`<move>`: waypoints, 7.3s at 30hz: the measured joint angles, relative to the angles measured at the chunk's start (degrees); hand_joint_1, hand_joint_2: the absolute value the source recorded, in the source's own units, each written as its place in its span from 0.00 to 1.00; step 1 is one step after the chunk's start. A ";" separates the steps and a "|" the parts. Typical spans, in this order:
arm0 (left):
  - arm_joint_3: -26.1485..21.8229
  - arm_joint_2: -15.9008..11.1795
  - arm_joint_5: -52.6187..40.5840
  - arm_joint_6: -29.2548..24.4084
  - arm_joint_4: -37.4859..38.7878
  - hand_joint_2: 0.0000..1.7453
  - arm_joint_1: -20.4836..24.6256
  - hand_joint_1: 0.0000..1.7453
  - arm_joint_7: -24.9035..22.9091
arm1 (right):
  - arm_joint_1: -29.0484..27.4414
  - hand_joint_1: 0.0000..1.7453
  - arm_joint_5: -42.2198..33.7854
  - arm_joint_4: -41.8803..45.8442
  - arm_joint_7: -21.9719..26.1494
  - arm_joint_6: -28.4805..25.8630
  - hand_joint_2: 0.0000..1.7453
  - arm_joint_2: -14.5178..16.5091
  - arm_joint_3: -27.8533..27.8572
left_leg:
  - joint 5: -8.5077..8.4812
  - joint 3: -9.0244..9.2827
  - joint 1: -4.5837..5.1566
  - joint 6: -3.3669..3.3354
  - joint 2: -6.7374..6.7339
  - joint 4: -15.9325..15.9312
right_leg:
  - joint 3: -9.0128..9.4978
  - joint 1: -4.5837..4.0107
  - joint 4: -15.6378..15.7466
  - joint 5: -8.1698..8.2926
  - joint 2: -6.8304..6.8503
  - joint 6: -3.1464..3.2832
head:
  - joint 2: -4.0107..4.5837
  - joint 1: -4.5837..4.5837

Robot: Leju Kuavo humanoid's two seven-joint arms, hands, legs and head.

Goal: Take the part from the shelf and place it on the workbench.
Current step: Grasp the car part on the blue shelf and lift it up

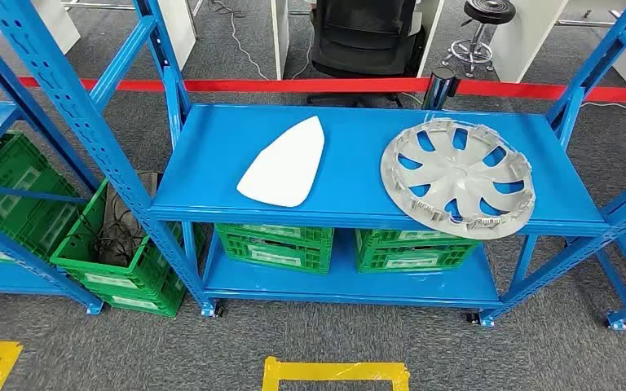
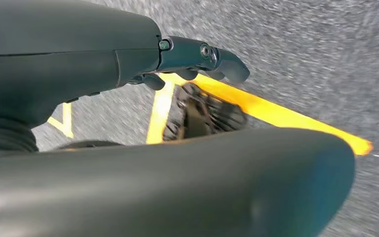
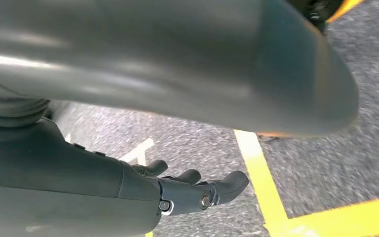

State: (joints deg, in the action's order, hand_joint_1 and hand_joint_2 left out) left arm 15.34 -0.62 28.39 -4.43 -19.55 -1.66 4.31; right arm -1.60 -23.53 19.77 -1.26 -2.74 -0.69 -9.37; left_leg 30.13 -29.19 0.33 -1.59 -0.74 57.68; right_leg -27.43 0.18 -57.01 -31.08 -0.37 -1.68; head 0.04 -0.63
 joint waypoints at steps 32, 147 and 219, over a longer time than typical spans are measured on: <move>5.21 -6.17 14.40 -2.95 -22.09 0.00 2.34 0.00 19.25 | 5.04 0.00 -4.09 28.12 7.45 -10.38 1.00 -10.11 -6.76 | -1.02 0.20 0.00 0.03 0.07 -0.03 | -0.50 -0.01 -0.05 0.96 0.04 0.06 | 0.00 -0.05; 6.72 -9.54 -37.00 -28.52 -93.58 0.00 -3.26 0.00 -0.24 | 0.10 0.00 66.37 103.74 -28.42 -12.82 1.00 -25.82 -3.77 | -2.29 -1.69 0.01 -0.03 0.27 -0.02 | -1.54 0.00 -0.05 2.18 0.16 0.05 | 0.00 -0.03; 6.31 -9.56 -36.75 -32.20 -98.12 0.00 -4.32 0.00 5.71 | -1.11 0.00 66.42 103.42 -28.43 -14.88 1.00 -25.29 -2.68 | -5.29 -6.90 -0.68 0.92 0.93 2.70 | -2.28 0.73 0.44 2.40 -0.20 0.48 | 0.00 1.10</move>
State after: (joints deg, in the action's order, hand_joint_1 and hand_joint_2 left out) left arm 21.65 -10.18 -8.36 -36.63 -117.67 -5.97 10.02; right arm -2.71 42.89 123.19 -29.68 -17.63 -25.98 -12.05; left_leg 24.84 -36.09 -0.35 -0.67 0.19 60.39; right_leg -29.71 0.91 -56.57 -28.68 -0.57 -1.20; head 0.04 0.47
